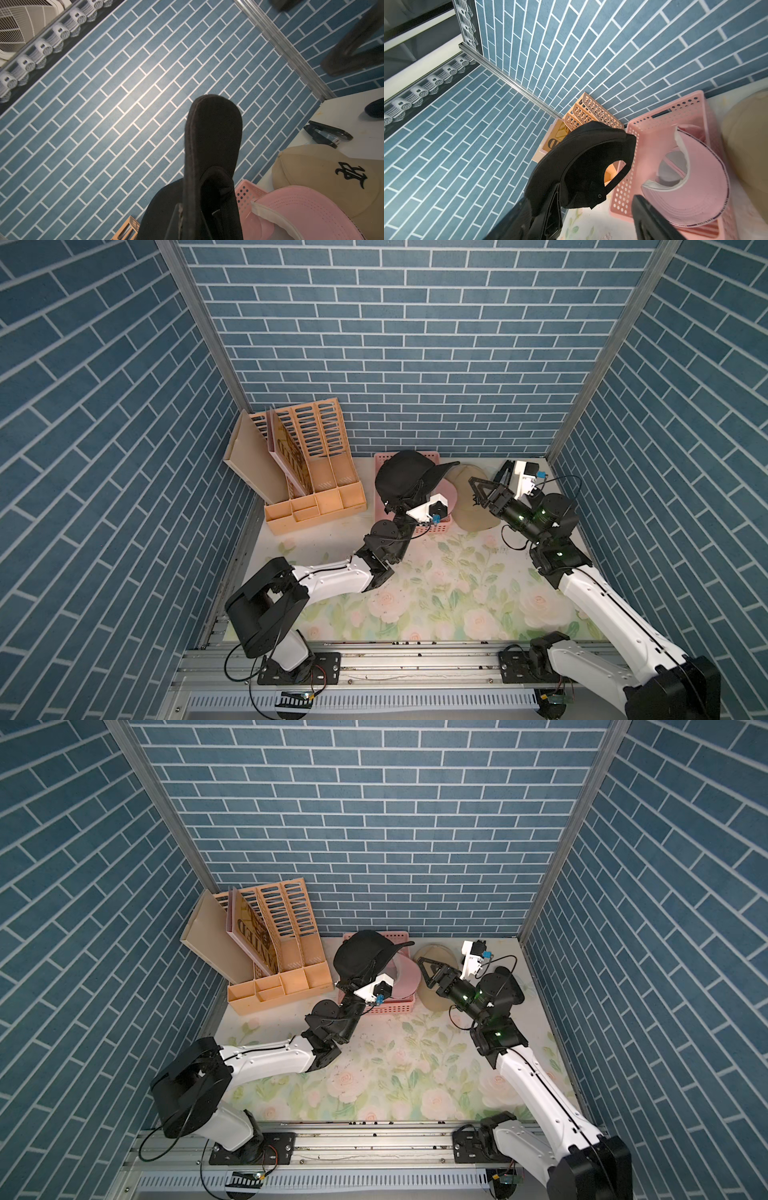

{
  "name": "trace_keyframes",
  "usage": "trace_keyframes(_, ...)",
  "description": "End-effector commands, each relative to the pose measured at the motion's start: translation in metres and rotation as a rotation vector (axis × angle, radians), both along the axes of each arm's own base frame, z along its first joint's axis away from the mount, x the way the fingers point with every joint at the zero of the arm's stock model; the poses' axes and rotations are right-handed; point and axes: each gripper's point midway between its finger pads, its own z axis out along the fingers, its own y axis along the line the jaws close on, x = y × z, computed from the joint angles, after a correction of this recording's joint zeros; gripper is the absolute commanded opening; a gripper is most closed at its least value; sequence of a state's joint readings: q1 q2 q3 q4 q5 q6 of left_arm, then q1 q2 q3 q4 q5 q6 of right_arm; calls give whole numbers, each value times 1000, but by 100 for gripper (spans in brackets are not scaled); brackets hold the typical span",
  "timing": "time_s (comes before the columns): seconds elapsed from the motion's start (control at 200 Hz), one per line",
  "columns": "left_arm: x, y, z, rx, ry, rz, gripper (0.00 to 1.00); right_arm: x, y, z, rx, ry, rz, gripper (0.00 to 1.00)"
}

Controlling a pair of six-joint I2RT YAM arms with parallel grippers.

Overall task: Turn the baseball cap inside out
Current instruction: Turn over the baseball cap.

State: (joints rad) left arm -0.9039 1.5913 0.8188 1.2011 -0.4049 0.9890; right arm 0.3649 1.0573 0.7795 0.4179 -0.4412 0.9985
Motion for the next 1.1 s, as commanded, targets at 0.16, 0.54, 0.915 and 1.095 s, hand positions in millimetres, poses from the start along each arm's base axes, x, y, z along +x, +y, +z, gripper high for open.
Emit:
trace_keyframes(0.16,-5,-9,-10,108,-113,84,0,2,7,37,131,-66,53,79)
trace_keyframes(0.54,-5,-23,-22,173,-146,116,0,24,14,15,63,11,33,78)
trace_keyframes(0.915,-11,-26,-23,198,-173,127,0,39,18,-1,42,64,21,78)
trace_keyframes(1.095,-14,-27,-23,212,-194,133,0,49,25,-12,38,101,33,77)
